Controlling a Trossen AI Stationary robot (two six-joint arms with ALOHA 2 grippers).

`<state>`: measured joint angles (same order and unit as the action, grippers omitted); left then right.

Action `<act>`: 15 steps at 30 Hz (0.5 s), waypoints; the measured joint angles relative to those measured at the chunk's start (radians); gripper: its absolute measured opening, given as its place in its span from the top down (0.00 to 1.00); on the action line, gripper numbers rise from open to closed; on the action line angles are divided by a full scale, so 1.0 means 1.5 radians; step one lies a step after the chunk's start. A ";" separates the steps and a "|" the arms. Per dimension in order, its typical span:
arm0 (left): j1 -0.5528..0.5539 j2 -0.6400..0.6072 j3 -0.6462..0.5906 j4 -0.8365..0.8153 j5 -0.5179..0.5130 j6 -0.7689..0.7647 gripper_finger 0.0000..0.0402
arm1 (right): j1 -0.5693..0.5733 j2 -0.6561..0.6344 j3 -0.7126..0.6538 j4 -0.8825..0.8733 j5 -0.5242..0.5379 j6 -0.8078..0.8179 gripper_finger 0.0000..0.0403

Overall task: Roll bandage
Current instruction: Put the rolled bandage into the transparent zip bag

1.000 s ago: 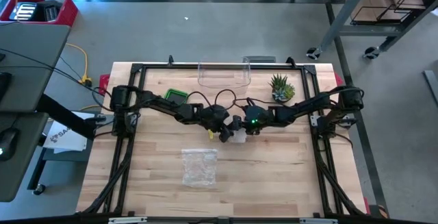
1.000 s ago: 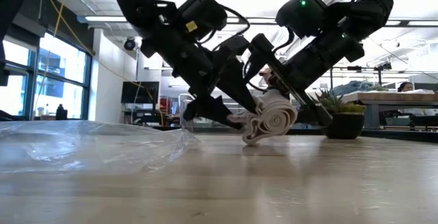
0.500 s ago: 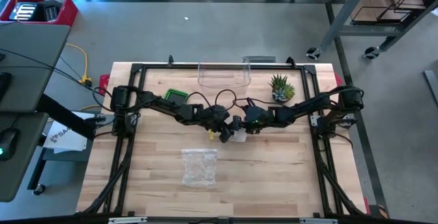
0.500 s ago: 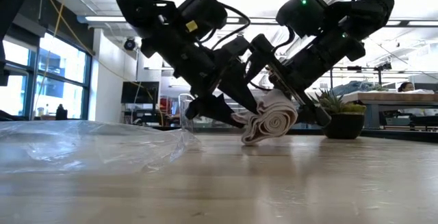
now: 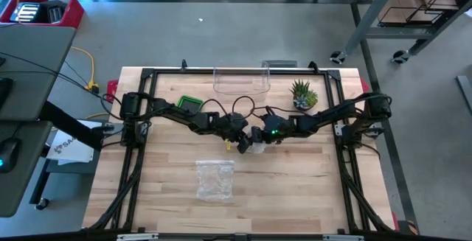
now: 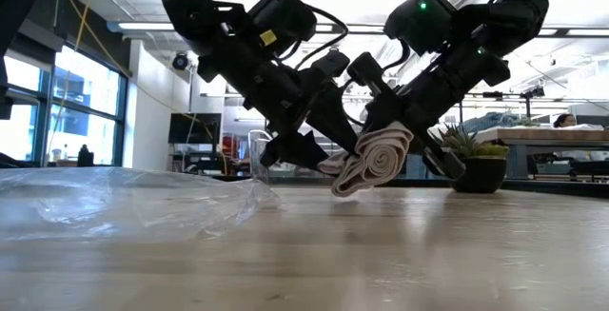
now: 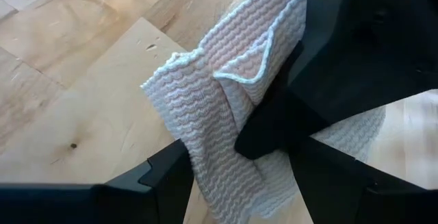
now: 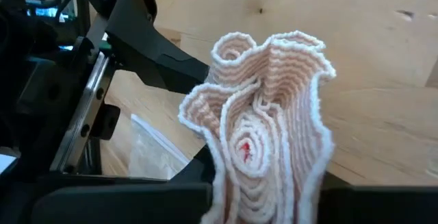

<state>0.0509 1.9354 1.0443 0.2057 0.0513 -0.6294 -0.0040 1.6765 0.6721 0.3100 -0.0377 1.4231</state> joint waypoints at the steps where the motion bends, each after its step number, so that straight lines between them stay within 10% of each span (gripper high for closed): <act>1: 0.000 0.000 0.000 0.001 0.000 0.000 0.44 | 0.000 0.000 0.000 0.001 -0.002 -0.002 0.89; 15: 0.031 -0.063 0.004 -0.162 0.130 0.086 0.44 | -0.005 -0.021 0.000 0.020 -0.040 0.024 0.89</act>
<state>0.0979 1.8408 1.0500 -0.0370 0.2461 -0.5002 -0.0115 1.6456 0.6727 0.3406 -0.0975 1.4593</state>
